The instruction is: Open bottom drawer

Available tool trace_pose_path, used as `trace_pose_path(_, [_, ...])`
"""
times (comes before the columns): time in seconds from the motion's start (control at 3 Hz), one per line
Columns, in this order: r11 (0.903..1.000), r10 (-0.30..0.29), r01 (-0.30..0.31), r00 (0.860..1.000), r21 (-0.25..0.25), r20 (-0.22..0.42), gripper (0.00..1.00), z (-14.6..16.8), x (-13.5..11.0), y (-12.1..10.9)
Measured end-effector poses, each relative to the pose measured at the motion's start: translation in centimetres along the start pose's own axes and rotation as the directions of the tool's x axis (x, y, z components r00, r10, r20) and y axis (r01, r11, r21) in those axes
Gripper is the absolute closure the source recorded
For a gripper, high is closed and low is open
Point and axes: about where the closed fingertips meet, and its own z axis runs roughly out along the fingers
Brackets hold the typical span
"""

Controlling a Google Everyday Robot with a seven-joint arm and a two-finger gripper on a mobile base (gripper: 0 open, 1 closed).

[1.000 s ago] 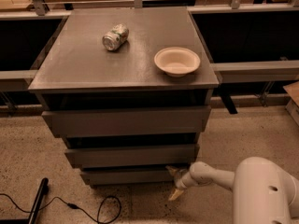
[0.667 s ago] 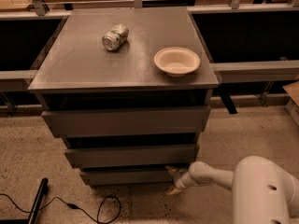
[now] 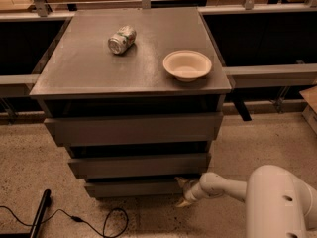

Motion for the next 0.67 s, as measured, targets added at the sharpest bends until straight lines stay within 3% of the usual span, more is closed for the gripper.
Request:
trace_pose_path(0.33, [1.0000, 0.000, 0.000, 1.000, 0.000, 0.000, 0.18, 0.00, 0.00, 0.00])
trace_pose_path(0.67, [1.0000, 0.000, 0.000, 1.000, 0.000, 0.000, 0.00, 0.01, -0.01, 0.01])
